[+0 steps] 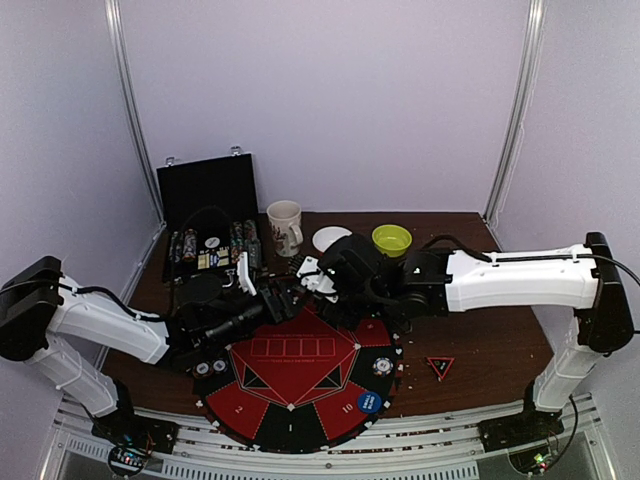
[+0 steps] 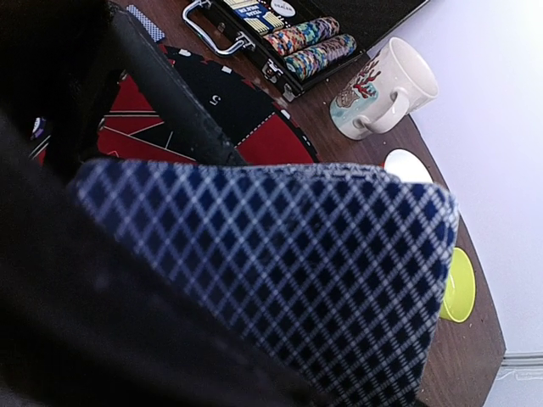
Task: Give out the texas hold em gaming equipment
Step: Pass from the right arm to the left
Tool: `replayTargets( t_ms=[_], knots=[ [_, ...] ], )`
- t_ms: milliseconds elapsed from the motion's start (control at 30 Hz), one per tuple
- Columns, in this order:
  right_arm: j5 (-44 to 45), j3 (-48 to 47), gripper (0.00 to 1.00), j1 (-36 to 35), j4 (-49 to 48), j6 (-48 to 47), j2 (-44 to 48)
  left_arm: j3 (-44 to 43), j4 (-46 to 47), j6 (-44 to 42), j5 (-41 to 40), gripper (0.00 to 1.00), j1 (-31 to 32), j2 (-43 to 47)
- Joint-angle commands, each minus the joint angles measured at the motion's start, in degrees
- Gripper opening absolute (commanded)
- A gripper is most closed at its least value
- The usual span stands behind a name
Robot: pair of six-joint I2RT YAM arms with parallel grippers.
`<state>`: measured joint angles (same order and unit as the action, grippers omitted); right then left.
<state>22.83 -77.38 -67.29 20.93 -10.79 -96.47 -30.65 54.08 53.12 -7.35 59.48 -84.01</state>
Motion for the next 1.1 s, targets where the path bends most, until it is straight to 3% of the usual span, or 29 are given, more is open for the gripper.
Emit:
replayTargets(
  t_ms=[0,167,467,700,733,767,800,833,1067],
  knots=[
    [-0.29,-0.81,0.50,-1.48,-0.44,-2.34,-0.80,-1.21,3.72,0.56,-1.42,0.68,0.19,0.77],
    [-2.17,-0.33,0.50,-1.69,-1.76,-4.50,-0.33,-1.43,1.56,0.74,-0.88,0.49,0.19,0.98],
    [-2.46,0.80,0.50,-1.63,-4.95,-7.01,0.02,-1.92,-0.52,0.38,1.39,0.01,0.19,1.45],
    [-2.37,1.92,0.51,-1.66,-7.08,-6.88,0.26,-1.23,-1.19,-0.32,1.26,0.00,0.19,3.23],
    [-2.21,2.28,0.54,-1.64,-7.53,-6.81,0.43,-1.08,-1.26,-0.26,1.21,0.00,0.19,3.66],
    [-1.85,2.70,0.66,-1.67,-8.01,-6.73,0.55,-1.00,-1.44,-0.23,1.20,0.00,0.19,3.94],
    [-1.33,3.14,0.79,-1.63,-8.57,-6.63,0.84,-0.99,-1.83,-0.22,1.16,0.00,0.19,4.20],
    [-1.20,3.74,0.97,-1.58,-9.17,-6.73,1.24,-0.99,-2.14,-0.10,1.13,0.00,0.19,4.53],
    [-2.97,12.57,1.00,-0.71,-20.98,-9.22,6.70,0.40,-1.68,0.98,1.72,0.00,0.19,6.50]
  ],
)
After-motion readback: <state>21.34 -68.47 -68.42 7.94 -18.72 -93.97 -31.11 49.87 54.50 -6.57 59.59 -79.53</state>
